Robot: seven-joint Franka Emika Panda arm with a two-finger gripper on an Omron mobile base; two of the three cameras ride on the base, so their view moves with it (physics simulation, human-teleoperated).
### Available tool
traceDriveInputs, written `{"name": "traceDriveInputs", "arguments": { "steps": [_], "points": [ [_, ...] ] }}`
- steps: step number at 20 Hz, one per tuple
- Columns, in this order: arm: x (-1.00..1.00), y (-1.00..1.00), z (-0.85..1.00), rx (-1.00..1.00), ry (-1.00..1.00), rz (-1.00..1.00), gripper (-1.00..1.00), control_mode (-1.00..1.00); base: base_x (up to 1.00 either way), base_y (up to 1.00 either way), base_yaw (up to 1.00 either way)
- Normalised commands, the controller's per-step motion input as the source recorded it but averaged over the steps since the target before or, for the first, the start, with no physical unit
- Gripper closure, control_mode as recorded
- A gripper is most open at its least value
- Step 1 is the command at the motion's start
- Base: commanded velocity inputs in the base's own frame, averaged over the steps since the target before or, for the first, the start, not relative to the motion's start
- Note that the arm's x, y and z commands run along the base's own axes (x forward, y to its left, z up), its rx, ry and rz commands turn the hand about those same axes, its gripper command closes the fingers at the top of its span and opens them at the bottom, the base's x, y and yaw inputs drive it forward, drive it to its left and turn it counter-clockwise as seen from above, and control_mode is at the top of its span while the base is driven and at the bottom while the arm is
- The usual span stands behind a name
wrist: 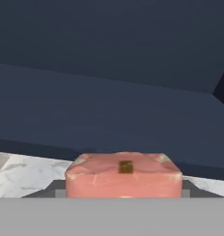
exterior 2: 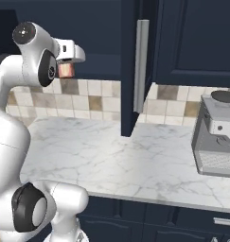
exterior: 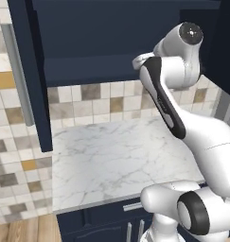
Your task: Pick up the bar soap and sponge from the sink, and place them back in the cabinet, and close the cabinet doors.
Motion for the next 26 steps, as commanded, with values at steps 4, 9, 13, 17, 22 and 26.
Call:
{"name": "traceDriveInputs", "arguments": {
  "steps": [4, 9, 13, 17, 22, 26],
  "points": [
    [0.46, 0.0, 0.07, 0.0, 0.0, 0.0, 1.0, -1.0, 0.0, 0.0, 0.0],
    [0.38, 0.0, 0.03, 0.0, 0.0, 0.0, 1.0, -1.0, 0.0, 0.0, 0.0],
    [0.36, 0.0, 0.0, 0.0, 0.0, 0.0, 1.0, -1.0, 0.0, 0.0, 0.0],
    [0.3, 0.0, 0.0, 0.0, 0.0, 0.01, 1.0, -1.0, 0.0, 0.0, 0.0],
    [0.25, 0.0, -0.03, 0.0, 0.0, 0.01, 1.0, -1.0, 0.0, 0.0, 0.0],
    [0.19, 0.0, -0.12, 0.0, -0.05, 0.01, 1.0, -1.0, 0.0, 0.0, 0.0]
  ]
}}
